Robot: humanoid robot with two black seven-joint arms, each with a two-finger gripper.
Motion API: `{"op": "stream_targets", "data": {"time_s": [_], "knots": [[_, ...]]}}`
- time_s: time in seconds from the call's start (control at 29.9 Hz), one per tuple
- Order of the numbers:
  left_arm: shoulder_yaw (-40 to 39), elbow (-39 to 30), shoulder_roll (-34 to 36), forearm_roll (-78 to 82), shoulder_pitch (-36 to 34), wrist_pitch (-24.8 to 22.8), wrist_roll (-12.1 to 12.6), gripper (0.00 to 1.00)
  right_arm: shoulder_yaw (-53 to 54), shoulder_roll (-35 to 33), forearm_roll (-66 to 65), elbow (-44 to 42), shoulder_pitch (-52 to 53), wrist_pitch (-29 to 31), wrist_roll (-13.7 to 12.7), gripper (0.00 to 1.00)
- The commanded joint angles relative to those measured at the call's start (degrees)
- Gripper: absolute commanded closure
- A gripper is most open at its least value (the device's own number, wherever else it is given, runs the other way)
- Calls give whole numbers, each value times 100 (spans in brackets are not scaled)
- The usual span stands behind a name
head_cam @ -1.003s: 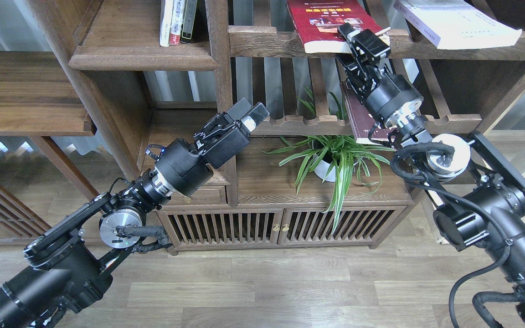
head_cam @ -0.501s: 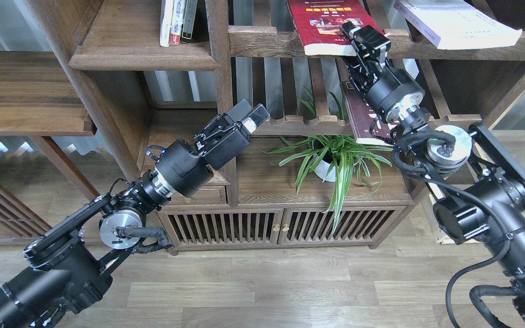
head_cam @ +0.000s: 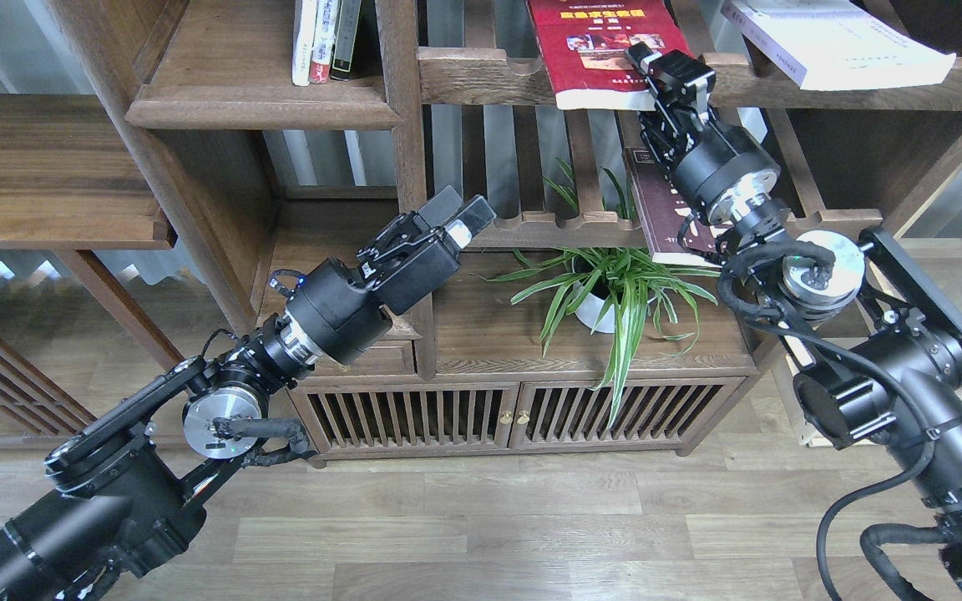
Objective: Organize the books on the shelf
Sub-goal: 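Raise the right gripper up to the red book on the upper shelf, then tilt the red book outward from the shelf with the right gripper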
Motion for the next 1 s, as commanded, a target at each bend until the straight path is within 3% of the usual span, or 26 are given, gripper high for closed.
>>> {"op": "stream_targets", "data": {"time_s": [0.0,0.6,0.97], "knots": [[0,0,-4,0,0,0,0,0,3,1,-1,0,-1,32,0,66],[0,-9,-4,-8,35,0,-9,0,3,-8,-1,9,-80,427,9,78],[-53,0,5,-35,115,0,-18,0,12,-17,-1,9,-221,682,36,92]]}}
